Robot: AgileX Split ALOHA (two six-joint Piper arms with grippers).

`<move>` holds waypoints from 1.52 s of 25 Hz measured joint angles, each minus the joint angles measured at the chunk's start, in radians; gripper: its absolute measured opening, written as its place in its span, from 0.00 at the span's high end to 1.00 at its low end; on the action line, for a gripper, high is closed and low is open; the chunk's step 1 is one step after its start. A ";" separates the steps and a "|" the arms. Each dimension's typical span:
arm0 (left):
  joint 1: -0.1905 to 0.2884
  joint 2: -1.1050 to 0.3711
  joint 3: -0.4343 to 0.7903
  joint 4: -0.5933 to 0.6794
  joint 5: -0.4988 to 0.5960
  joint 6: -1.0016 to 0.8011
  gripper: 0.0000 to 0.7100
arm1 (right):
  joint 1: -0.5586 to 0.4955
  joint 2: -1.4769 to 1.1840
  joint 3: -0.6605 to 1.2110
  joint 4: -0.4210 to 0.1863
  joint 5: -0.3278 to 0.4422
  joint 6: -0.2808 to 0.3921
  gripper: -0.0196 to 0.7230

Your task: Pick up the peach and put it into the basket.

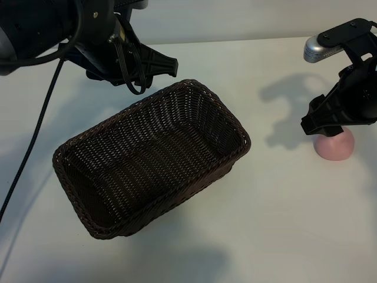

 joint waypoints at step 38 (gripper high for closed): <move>-0.007 -0.401 0.451 0.005 0.097 -0.219 0.30 | 0.000 0.000 0.000 0.001 0.003 0.001 0.17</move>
